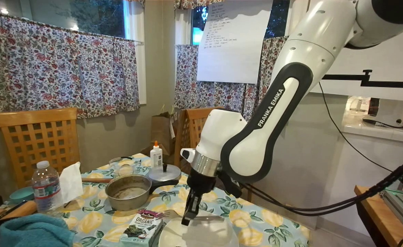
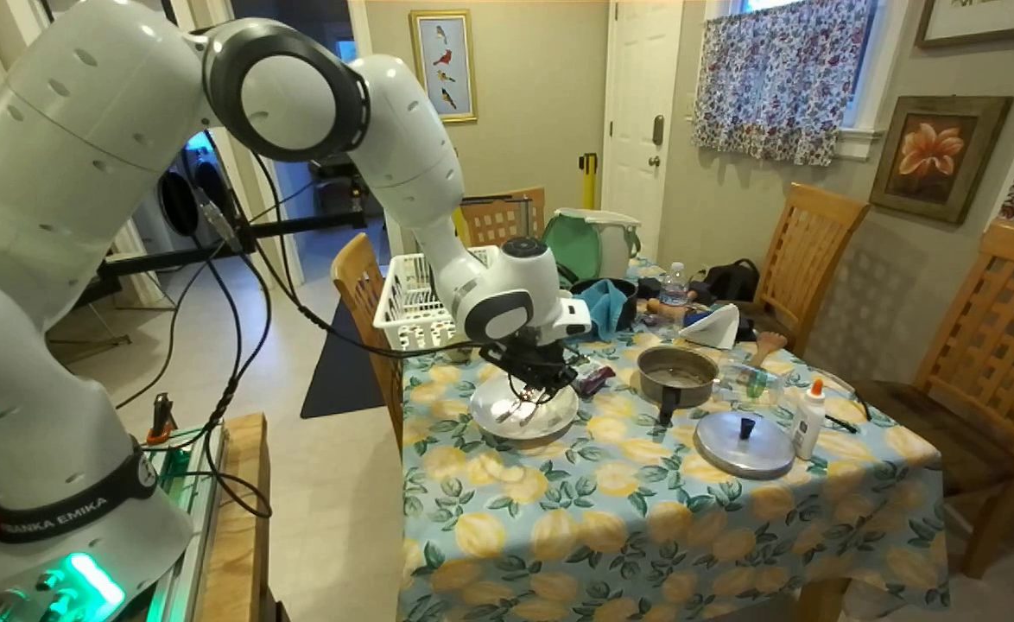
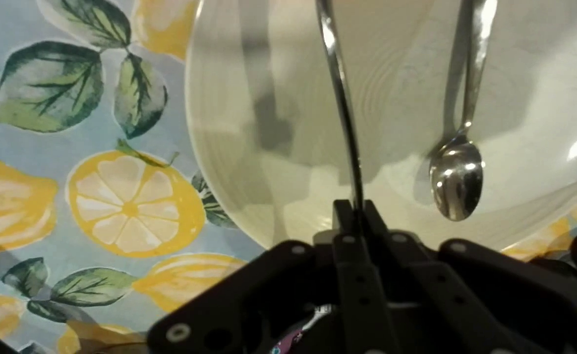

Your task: Remove the silver fork and spoon from the white plate then put the silver pot on the plate.

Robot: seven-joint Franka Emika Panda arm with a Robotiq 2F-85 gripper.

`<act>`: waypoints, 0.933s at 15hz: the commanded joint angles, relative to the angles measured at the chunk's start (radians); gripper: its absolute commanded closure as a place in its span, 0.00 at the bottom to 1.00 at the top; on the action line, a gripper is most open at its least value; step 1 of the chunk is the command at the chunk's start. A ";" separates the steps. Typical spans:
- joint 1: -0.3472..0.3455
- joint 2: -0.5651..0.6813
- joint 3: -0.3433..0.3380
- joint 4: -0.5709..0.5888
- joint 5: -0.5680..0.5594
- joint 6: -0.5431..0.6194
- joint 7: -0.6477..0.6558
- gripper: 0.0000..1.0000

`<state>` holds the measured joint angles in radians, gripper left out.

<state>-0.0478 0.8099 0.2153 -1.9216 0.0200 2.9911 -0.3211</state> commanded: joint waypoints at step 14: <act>-0.091 -0.130 -0.113 -0.265 0.010 0.115 0.211 0.99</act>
<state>-0.1121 0.6865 0.0886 -2.1598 0.0219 3.0760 -0.1351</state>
